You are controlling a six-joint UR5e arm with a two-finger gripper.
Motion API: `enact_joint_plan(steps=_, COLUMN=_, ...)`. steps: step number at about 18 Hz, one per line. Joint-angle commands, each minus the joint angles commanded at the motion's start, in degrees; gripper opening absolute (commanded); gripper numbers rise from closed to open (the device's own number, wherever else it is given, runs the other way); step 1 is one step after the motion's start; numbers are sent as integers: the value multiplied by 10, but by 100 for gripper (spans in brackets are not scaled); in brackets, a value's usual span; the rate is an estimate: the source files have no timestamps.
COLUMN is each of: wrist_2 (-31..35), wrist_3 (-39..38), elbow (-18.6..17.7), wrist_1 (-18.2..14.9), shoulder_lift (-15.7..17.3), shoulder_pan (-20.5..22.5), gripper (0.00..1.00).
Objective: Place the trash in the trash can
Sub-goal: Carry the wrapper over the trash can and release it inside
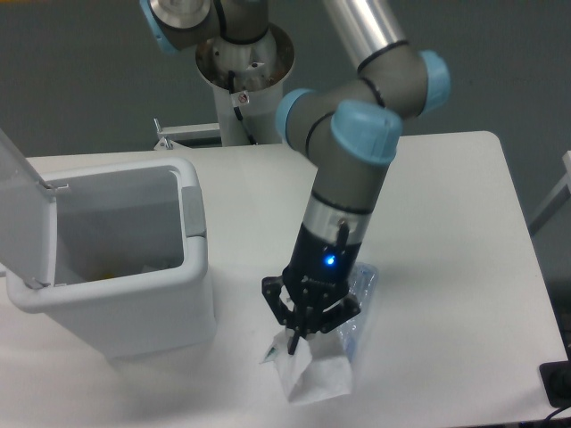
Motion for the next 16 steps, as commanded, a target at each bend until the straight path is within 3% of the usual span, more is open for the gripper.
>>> enact_joint_plan(steps=2, wrist_2=0, wrist_3=-28, elbow=-6, wrist_1=0, shoulder_lift=20, shoulder_pan=-6, gripper=0)
enact_joint_plan(steps=4, wrist_2=1, wrist_3=-59, elbow=-29, wrist_1=-1, shoulder_lift=63, shoulder_pan=-11, gripper=0)
enact_joint_plan(steps=6, wrist_2=2, wrist_3=-60, elbow=-78, wrist_1=-1, shoulder_lift=123, shoulder_pan=-28, gripper=0)
enact_joint_plan(steps=9, wrist_2=5, wrist_3=-59, elbow=-138, wrist_1=-1, shoulder_lift=176, shoulder_pan=-70, gripper=0)
enact_joint_plan(steps=12, wrist_2=5, wrist_3=-59, elbow=-162, wrist_1=-2, shoulder_lift=192, shoulder_pan=-111, gripper=0)
enact_joint_plan(steps=14, wrist_2=6, wrist_3=-59, elbow=-176, wrist_1=-1, shoulder_lift=193, shoulder_pan=-140, gripper=23)
enact_joint_plan(steps=15, wrist_2=11, wrist_3=-51, elbow=-189, wrist_1=1, shoulder_lift=196, shoulder_pan=-152, gripper=59)
enact_joint_plan(steps=16, wrist_2=13, wrist_3=-38, elbow=-186, wrist_1=3, shoulder_lift=196, shoulder_pan=-152, gripper=87)
